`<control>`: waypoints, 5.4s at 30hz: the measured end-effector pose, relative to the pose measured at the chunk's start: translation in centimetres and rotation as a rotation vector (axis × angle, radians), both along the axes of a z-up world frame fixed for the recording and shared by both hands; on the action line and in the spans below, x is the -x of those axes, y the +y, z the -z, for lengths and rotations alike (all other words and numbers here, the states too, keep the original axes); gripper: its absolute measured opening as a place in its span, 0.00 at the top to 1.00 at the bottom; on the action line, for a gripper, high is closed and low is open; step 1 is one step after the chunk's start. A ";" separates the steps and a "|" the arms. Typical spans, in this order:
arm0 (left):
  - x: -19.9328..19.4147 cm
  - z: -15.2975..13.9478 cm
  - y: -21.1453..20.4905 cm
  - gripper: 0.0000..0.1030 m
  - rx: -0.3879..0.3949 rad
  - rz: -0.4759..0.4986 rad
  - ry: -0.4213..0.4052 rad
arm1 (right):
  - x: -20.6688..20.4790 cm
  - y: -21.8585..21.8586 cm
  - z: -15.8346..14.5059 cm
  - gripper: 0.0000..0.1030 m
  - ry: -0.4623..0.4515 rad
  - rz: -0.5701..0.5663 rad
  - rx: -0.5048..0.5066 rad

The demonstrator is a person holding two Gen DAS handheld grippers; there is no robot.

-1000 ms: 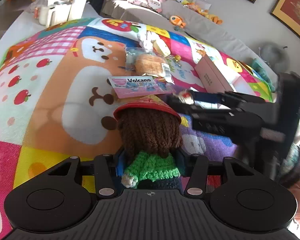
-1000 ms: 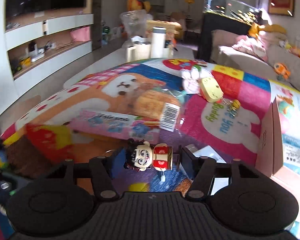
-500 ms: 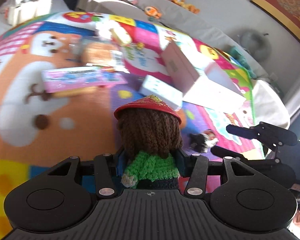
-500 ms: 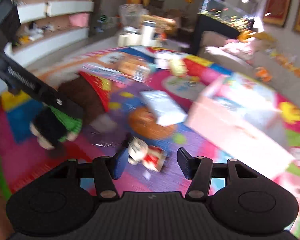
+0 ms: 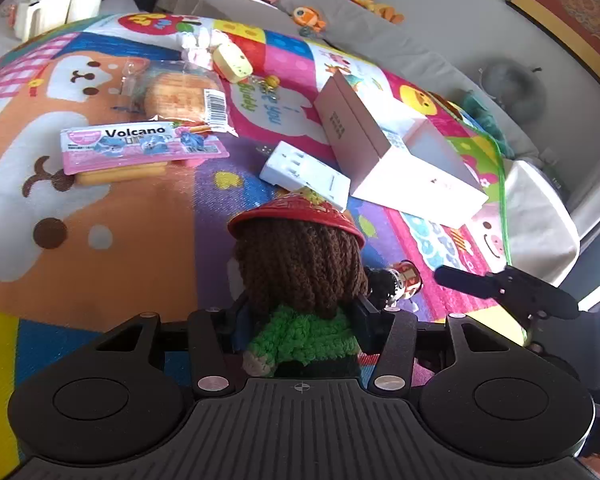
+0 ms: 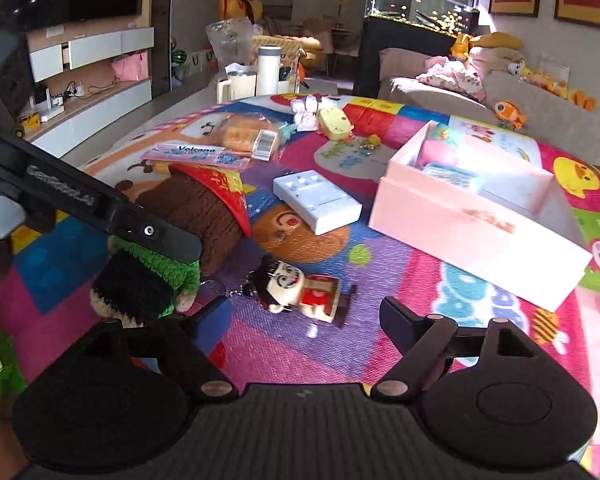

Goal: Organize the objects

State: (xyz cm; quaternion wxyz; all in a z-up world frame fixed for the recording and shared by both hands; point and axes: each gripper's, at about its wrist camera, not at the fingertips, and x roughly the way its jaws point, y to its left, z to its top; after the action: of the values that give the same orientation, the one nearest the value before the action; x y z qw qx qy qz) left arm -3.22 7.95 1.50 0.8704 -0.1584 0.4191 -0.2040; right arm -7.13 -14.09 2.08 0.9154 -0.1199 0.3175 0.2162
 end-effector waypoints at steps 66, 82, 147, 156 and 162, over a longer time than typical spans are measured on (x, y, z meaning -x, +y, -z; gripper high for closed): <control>-7.3 -11.0 -10.0 0.51 -0.003 0.151 -0.219 | -0.5 -11.9 -5.9 0.90 -0.093 0.192 -0.299; -20.2 -2.3 -20.6 0.44 -0.028 0.078 0.052 | 0.8 -10.6 -2.3 0.58 -0.033 0.163 -0.230; -2.5 2.5 10.6 0.51 0.342 -0.493 -0.373 | -37.0 17.1 -0.6 0.50 0.250 0.160 0.079; -2.6 2.7 10.8 0.51 0.339 -0.514 -0.362 | -26.0 12.5 -1.8 0.63 0.286 0.015 0.135; -2.8 2.4 10.2 0.51 0.296 -0.500 -0.372 | -16.7 9.6 -2.3 0.63 0.325 -0.097 0.036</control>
State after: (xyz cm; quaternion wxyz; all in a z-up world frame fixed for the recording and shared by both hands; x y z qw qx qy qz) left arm -0.47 18.11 -0.93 0.9226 -0.3408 0.1671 -0.0686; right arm 9.55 -4.45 4.35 0.8383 -0.1150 0.4590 0.2708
